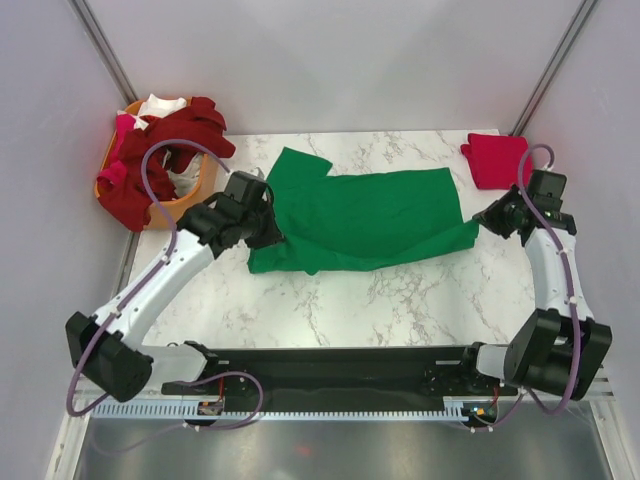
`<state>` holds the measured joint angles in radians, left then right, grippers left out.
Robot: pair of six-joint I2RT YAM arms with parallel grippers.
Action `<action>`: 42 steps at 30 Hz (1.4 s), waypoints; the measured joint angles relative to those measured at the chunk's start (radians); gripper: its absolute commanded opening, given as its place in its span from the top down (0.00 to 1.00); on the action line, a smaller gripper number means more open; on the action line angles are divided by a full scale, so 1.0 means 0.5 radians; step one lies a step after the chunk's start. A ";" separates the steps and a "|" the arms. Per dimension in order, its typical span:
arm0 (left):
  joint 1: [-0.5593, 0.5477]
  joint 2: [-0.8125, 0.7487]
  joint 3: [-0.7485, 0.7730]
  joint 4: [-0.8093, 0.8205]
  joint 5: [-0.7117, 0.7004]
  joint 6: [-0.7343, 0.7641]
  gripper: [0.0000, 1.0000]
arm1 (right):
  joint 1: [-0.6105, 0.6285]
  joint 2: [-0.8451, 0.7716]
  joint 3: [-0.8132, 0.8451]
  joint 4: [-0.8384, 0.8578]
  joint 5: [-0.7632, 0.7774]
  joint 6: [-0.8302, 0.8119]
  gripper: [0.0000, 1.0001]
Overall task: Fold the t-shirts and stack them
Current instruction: Fold the tshirt
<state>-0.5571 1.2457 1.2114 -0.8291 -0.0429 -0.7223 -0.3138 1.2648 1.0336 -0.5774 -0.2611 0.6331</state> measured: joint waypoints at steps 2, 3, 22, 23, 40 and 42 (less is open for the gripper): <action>0.087 0.102 0.053 -0.002 0.053 0.046 0.98 | 0.039 0.087 0.042 0.031 0.011 0.006 1.00; 0.120 0.151 0.079 -0.008 0.065 0.065 0.98 | 0.054 0.134 0.057 0.048 0.016 0.008 1.00; 0.413 1.152 0.794 -0.007 0.154 0.327 0.50 | 0.203 0.934 0.479 0.204 0.237 0.097 0.83; 0.442 1.254 0.871 0.004 0.157 0.351 0.33 | 0.206 1.006 0.515 0.210 0.252 0.112 0.37; 0.693 1.286 1.058 -0.089 0.147 0.488 0.19 | 0.371 0.798 0.616 0.136 0.645 0.014 0.03; 0.655 0.945 0.722 0.009 0.143 0.488 0.19 | 0.551 0.634 0.496 0.171 0.633 -0.003 0.04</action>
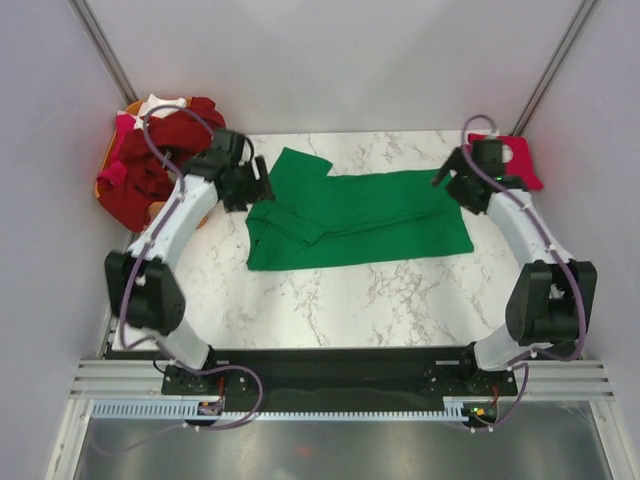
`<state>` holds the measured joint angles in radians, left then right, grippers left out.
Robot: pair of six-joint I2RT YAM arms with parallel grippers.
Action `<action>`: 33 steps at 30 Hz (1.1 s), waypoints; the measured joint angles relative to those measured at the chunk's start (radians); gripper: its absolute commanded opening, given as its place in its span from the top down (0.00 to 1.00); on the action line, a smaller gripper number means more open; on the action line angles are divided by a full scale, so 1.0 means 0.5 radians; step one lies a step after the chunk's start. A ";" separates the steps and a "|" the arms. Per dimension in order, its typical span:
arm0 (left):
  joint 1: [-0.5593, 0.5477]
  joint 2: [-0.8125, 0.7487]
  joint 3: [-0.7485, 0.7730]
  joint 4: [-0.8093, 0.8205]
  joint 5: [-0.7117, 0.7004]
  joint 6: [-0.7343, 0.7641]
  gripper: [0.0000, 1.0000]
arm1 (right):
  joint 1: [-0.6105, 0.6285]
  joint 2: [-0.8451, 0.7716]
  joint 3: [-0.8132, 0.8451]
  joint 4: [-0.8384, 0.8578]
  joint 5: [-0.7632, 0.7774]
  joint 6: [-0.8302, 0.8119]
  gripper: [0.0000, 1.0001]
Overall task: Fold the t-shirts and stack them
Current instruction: Fold the tshirt
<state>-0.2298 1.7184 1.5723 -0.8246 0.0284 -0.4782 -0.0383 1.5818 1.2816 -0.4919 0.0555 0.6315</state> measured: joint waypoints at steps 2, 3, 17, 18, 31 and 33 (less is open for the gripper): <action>-0.037 -0.259 -0.286 0.034 0.006 -0.004 0.31 | 0.239 -0.031 -0.027 0.030 -0.056 -0.018 0.09; -0.049 -0.362 -0.442 0.106 0.026 -0.008 0.32 | 0.362 -0.002 -0.026 0.061 -0.111 -0.029 0.11; -0.050 -0.160 -1.192 0.761 0.153 -0.197 0.48 | 1.151 0.903 0.519 0.178 -0.701 -0.127 0.60; -0.050 -0.139 -1.195 0.788 0.148 -0.206 0.49 | 1.176 0.949 0.553 0.175 -0.713 -0.128 0.59; -0.050 -0.123 -1.300 0.932 0.099 -0.266 0.51 | 1.362 1.160 0.742 0.072 -0.715 -0.134 0.46; -0.050 -0.124 -1.304 0.936 0.098 -0.268 0.51 | 1.363 1.160 0.742 0.062 -0.701 -0.130 0.43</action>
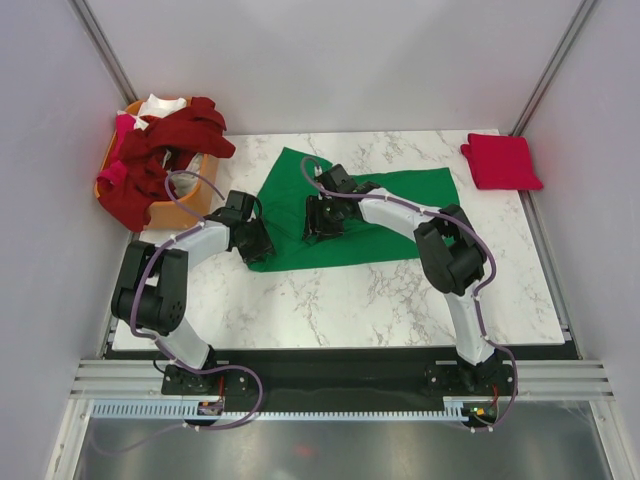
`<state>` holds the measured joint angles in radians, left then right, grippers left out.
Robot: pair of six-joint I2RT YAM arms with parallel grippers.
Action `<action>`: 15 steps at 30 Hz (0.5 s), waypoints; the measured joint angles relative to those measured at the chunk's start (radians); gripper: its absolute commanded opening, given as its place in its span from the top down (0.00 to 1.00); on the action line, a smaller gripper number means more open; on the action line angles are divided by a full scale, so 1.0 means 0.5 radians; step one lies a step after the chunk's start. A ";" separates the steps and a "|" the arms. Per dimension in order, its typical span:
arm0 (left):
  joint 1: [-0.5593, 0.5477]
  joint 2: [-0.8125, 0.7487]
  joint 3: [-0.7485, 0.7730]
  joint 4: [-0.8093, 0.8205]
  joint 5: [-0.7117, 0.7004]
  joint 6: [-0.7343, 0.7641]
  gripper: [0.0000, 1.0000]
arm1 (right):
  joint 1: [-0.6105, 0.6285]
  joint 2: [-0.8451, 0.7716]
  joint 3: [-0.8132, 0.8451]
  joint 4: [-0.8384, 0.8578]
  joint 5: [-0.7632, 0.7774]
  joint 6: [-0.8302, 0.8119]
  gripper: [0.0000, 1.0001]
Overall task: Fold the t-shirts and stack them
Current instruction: Fold the tshirt
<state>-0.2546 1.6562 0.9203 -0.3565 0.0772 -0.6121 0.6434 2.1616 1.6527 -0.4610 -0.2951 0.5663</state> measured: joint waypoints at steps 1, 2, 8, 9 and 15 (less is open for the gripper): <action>0.000 -0.001 0.000 0.001 0.000 0.000 0.51 | 0.000 0.000 0.000 -0.007 0.007 0.001 0.41; 0.000 -0.001 -0.001 0.001 0.000 0.000 0.51 | 0.000 0.000 0.000 -0.018 0.015 0.007 0.39; 0.000 -0.006 -0.008 0.008 -0.002 -0.001 0.51 | 0.003 0.000 0.000 -0.049 0.054 0.027 0.38; 0.000 -0.008 -0.010 0.010 -0.002 -0.001 0.52 | 0.005 0.000 0.000 -0.052 0.059 0.030 0.38; 0.000 -0.017 -0.024 0.025 -0.004 -0.002 0.52 | 0.014 0.053 0.000 -0.050 0.073 0.066 0.43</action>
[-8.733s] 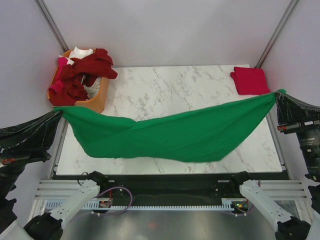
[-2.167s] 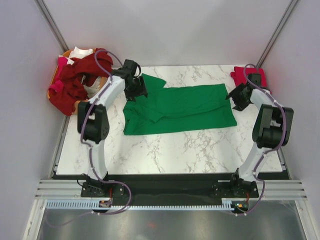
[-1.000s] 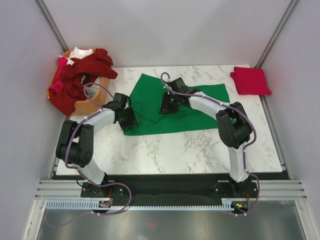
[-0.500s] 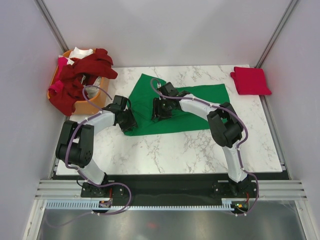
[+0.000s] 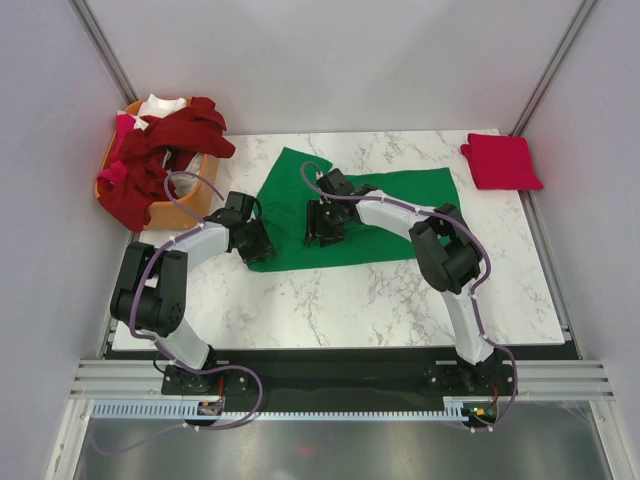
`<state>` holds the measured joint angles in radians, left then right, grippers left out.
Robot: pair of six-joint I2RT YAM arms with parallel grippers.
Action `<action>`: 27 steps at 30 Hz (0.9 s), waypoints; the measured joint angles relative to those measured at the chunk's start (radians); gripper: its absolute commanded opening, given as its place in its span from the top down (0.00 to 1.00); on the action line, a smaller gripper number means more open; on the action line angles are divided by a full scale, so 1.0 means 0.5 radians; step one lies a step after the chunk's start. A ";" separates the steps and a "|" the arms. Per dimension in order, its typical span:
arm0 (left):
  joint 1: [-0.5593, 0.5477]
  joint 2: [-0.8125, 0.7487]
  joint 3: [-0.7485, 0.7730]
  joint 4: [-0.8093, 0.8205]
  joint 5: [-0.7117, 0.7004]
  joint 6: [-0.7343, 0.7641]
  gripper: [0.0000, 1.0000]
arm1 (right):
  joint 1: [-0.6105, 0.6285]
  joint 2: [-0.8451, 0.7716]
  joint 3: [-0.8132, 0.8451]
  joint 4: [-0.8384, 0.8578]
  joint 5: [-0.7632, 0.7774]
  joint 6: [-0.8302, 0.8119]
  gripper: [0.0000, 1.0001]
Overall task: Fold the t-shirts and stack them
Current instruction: Fold the tshirt
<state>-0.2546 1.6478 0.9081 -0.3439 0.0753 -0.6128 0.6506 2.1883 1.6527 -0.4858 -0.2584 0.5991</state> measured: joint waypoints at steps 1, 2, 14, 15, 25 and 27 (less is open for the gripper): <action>0.000 -0.002 -0.002 0.003 0.000 0.001 0.53 | 0.002 0.016 0.001 0.001 0.002 0.008 0.44; 0.000 -0.003 -0.007 0.006 -0.001 0.000 0.53 | 0.003 0.026 0.006 0.001 -0.005 0.021 0.45; 0.000 -0.023 -0.034 0.030 -0.014 -0.001 0.55 | 0.043 0.077 0.108 0.000 0.004 0.067 0.61; 0.000 -0.024 -0.036 0.032 -0.014 -0.001 0.55 | 0.043 0.077 0.113 0.000 0.004 0.069 0.69; -0.001 -0.028 -0.042 0.036 -0.026 -0.002 0.56 | 0.043 0.096 0.148 -0.005 0.006 0.079 1.00; -0.001 -0.034 -0.049 0.041 -0.027 -0.001 0.56 | 0.043 0.120 0.176 -0.008 0.007 0.082 1.00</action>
<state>-0.2550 1.6310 0.8837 -0.3233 0.0620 -0.6132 0.6720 2.2482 1.7409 -0.4896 -0.2550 0.6399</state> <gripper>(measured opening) 0.439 0.073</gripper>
